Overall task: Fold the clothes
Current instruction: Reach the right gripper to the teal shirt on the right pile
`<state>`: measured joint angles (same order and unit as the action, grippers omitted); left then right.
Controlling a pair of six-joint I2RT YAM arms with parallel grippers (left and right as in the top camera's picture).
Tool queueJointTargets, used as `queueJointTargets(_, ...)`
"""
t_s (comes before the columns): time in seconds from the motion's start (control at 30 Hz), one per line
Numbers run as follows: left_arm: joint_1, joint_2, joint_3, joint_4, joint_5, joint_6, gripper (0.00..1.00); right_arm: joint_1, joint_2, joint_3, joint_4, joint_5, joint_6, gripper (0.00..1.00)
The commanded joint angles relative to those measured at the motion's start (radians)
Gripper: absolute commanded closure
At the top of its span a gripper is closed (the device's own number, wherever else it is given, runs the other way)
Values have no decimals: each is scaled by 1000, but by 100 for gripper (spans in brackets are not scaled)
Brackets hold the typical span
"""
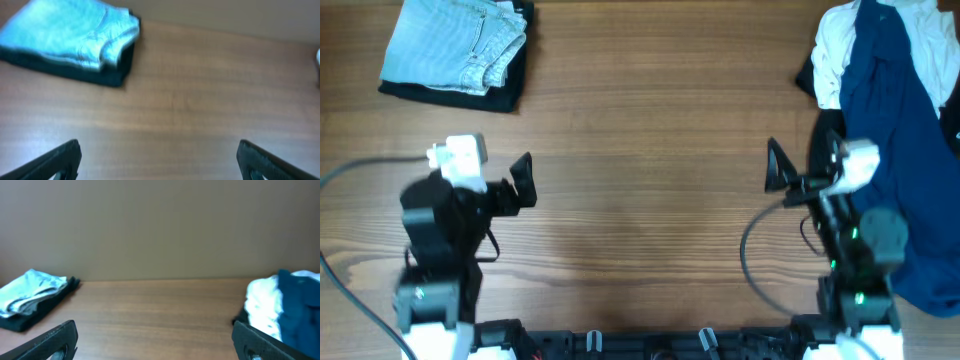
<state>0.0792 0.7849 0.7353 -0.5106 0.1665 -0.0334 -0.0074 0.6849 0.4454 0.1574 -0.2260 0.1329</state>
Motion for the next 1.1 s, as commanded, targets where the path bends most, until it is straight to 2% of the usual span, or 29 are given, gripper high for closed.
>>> queueJointTargets(0.0, -3, 173, 239, -144, 28, -9, 0, 4, 192, 194, -50, -109, -32, 0)
queueJointTargets(0.1, -3, 304, 408, -296, 59, 0, 0, 4, 381, 415, -237, -121, -69, 0)
queueJointTargets(0.17, -3, 374, 482, -342, 97, 0, 0, 4, 489, 562, -380, -136, -107, 0)
queueJointTargets(0.37, -3, 452, 496, -301, 204, -2, 0, 4, 752, 948, -773, -138, -213, 0)
queueJointTargets(0.5, -3, 486, 496, -285, 250, -1, 0, 3, 817, 961, -711, -118, -272, 0)
queueJointTargets(0.57, -3, 508, 496, -286, 264, -2, 0, -11, 844, 961, -668, 44, -218, 0)
queueJointTargets(0.67, -3, 542, 496, -287, 264, -2, 0, -66, 909, 961, -610, 319, -97, 6)
queueJointTargets(0.9, -10, 608, 495, -287, 264, -2, 1, -267, 1111, 961, -576, 349, -36, 14)
queueJointTargets(1.07, -12, 609, 496, -287, 264, -2, 0, -303, 1225, 961, -514, 348, -56, 19)
